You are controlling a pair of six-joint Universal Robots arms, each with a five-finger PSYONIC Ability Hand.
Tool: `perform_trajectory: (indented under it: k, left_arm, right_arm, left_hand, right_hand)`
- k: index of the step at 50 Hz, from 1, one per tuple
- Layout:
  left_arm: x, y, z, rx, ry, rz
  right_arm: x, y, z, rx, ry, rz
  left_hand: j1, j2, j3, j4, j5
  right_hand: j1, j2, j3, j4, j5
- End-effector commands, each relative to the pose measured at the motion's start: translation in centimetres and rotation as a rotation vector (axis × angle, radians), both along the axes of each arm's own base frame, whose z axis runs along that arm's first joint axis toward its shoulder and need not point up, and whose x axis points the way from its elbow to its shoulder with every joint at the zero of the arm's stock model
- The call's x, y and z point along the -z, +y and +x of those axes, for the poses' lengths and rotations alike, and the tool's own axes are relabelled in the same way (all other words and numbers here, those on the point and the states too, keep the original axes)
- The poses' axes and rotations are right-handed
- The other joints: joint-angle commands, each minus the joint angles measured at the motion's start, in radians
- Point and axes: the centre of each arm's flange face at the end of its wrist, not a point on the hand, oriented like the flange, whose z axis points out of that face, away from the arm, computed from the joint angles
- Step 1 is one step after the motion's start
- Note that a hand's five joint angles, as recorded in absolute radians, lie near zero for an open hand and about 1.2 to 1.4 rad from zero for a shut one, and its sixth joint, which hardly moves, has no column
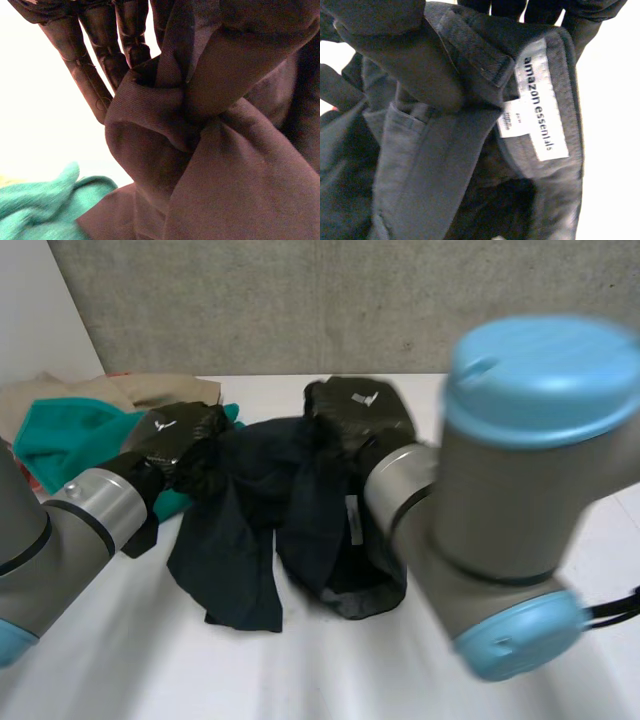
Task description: Fold the laundry.
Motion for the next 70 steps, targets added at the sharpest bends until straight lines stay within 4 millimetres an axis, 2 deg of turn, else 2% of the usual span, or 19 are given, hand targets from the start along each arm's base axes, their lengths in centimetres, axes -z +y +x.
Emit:
perform_trajectory:
  k: [1,4,7,9,15,20,27,35,41,48,55,56,58,60,61,63,67,68,70]
  left_arm:
    - [1.2,2.2,-2.6,0.170,0.005,0.055]
    - [2.6,2.3,-3.1,0.175,-0.014,0.089]
    - [4.5,1.9,-3.4,0.138,-0.044,0.127]
    - [5.3,1.5,-3.4,0.092,-0.064,0.145]
    - [5.3,1.7,-1.7,-0.060,-0.120,0.198]
    - [4.0,3.3,-0.3,-0.123,-0.114,0.217]
    - [4.0,6.4,1.4,-0.171,-0.029,0.322]
    - [5.2,7.2,2.4,-0.255,0.096,0.510]
    - [6.4,7.1,1.7,-0.246,0.124,0.637]
    - [8.8,5.3,0.5,-0.249,0.101,0.700]
    - [10.2,4.4,-2.6,-0.216,0.147,0.724]
    - [10.3,4.2,-2.9,-0.215,0.153,0.725]
    - [10.5,3.9,-3.6,-0.224,0.168,0.724]
    - [10.1,3.4,-4.0,-0.236,0.184,0.703]
    - [9.7,3.2,-4.0,-0.241,0.191,0.691]
    - [8.8,2.8,-3.8,-0.252,0.199,0.675]
    - [4.2,2.4,-2.8,-0.236,0.220,0.586]
    - [1.5,2.9,-2.5,-0.188,0.211,0.523]
    - [-1.4,3.7,-2.2,-0.123,0.188,0.441]
  right_arm:
    - [-1.6,-1.1,-3.8,-0.012,0.201,-0.121]
    - [-0.2,-1.0,-4.1,-0.041,0.285,-0.126]
    - [0.9,-1.5,-4.2,-0.033,0.313,-0.129]
    - [2.0,-2.2,-4.2,-0.010,0.322,-0.129]
    - [4.8,-3.8,-4.4,0.062,0.346,-0.102]
    - [5.7,-3.5,-4.4,0.065,0.338,-0.061]
    - [6.1,-2.9,-4.3,0.065,0.304,-0.032]
    - [6.5,-2.8,-4.5,0.065,0.309,-0.024]
    - [6.3,-2.6,-4.7,0.072,0.300,-0.032]
    - [5.2,-2.1,-5.1,0.076,0.273,-0.048]
    - [4.2,-1.1,-5.0,0.065,0.231,-0.067]
    - [4.1,-1.0,-5.0,0.063,0.227,-0.069]
    - [3.9,-0.8,-5.0,0.069,0.217,-0.078]
    - [3.5,-0.8,-5.2,0.079,0.213,-0.087]
    - [3.2,-0.8,-5.3,0.083,0.209,-0.093]
    - [2.7,-1.0,-5.5,0.096,0.206,-0.106]
    - [-0.3,-2.1,-6.8,0.133,0.221,-0.194]
    - [-1.8,-2.3,-7.3,0.139,0.252,-0.248]
    - [-3.3,-2.1,-7.8,0.131,0.294,-0.302]
  left_hand:
    - [0.256,0.199,0.207,0.195,0.234]
    - [0.256,0.199,0.207,0.195,0.234]
    - [0.005,-0.052,-0.045,-0.057,-0.017]
    - [-0.397,-0.454,-0.446,-0.458,-0.419]
    - [-0.802,-0.859,-0.852,-0.864,-0.825]
    - [-0.800,-0.857,-0.850,-0.862,-0.823]
    - [-0.777,-0.834,-0.826,-0.838,-0.799]
    - [-0.715,-0.772,-0.765,-0.777,-0.738]
    - [-0.703,-0.760,-0.753,-0.765,-0.726]
    - [-0.703,-0.760,-0.753,-0.765,-0.726]
    - [-0.703,-0.760,-0.753,-0.765,-0.726]
    - [-0.689,-0.746,-0.738,-0.750,-0.711]
    - [-0.414,-0.471,-0.464,-0.476,-0.436]
    - [0.109,0.052,0.059,0.047,0.087]
    - [0.255,0.198,0.205,0.193,0.232]
    - [0.256,0.199,0.207,0.195,0.234]
    - [0.256,0.199,0.207,0.195,0.234]
    - [0.256,0.199,0.207,0.195,0.234]
    - [0.256,0.199,0.207,0.195,0.234]
  right_hand:
    - [0.300,0.221,0.215,0.202,0.211]
    - [0.300,0.221,0.215,0.202,0.211]
    - [0.300,0.221,0.215,0.202,0.211]
    - [0.300,0.221,0.215,0.202,0.211]
    - [0.300,0.221,0.215,0.202,0.211]
    - [0.300,0.221,0.215,0.202,0.211]
    - [0.300,0.221,0.215,0.202,0.211]
    - [0.300,0.221,0.215,0.202,0.211]
    - [0.300,0.221,0.215,0.202,0.211]
    - [0.300,0.221,0.215,0.202,0.211]
    - [0.300,0.221,0.215,0.202,0.211]
    - [0.300,0.221,0.215,0.202,0.211]
    - [0.300,0.221,0.215,0.202,0.211]
    - [0.300,0.221,0.215,0.202,0.211]
    - [0.300,0.221,0.215,0.202,0.211]
    - [0.300,0.221,0.215,0.202,0.211]
    - [0.300,0.221,0.215,0.202,0.211]
    - [0.300,0.221,0.215,0.202,0.211]
    - [0.300,0.221,0.215,0.202,0.211]
